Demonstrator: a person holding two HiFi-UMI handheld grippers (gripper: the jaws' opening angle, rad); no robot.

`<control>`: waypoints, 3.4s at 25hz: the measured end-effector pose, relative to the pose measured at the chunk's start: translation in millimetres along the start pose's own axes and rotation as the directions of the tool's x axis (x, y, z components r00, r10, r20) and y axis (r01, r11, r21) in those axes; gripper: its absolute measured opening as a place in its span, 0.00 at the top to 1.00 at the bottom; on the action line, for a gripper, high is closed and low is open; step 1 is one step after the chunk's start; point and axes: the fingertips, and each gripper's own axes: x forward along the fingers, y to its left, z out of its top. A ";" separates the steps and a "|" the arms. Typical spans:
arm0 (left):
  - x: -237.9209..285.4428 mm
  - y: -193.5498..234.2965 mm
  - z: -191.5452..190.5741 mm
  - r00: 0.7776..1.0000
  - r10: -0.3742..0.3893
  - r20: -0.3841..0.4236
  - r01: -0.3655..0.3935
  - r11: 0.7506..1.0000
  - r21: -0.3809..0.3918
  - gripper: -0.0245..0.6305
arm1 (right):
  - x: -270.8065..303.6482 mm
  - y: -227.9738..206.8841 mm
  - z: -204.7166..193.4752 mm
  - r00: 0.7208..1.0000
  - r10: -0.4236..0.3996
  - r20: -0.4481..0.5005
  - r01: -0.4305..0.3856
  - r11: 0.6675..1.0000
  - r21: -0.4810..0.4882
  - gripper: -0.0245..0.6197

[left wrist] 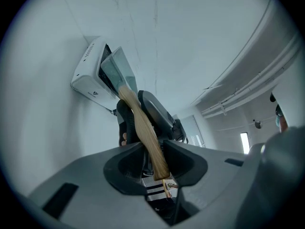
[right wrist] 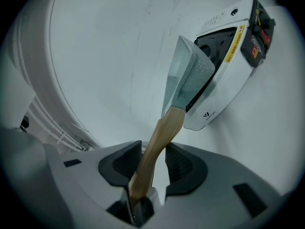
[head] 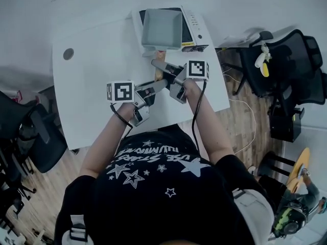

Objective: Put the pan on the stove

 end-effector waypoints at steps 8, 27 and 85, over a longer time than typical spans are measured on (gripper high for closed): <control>66.7 6.0 19.7 0.995 0.078 0.062 -0.078 0.997 -0.005 0.78 | -30.2 -21.0 49.4 0.994 0.037 -0.102 -0.037 0.999 0.003 0.72; 85.1 20.9 25.0 0.973 0.147 0.176 -0.145 0.989 -0.020 0.78 | -27.5 -33.4 53.6 0.962 0.095 -0.256 -0.106 0.994 -0.031 0.71; 79.8 33.5 17.1 0.888 0.332 0.319 -0.358 0.933 0.026 0.57 | -52.0 -43.4 58.6 0.978 0.076 -0.195 -0.100 0.988 -0.118 0.58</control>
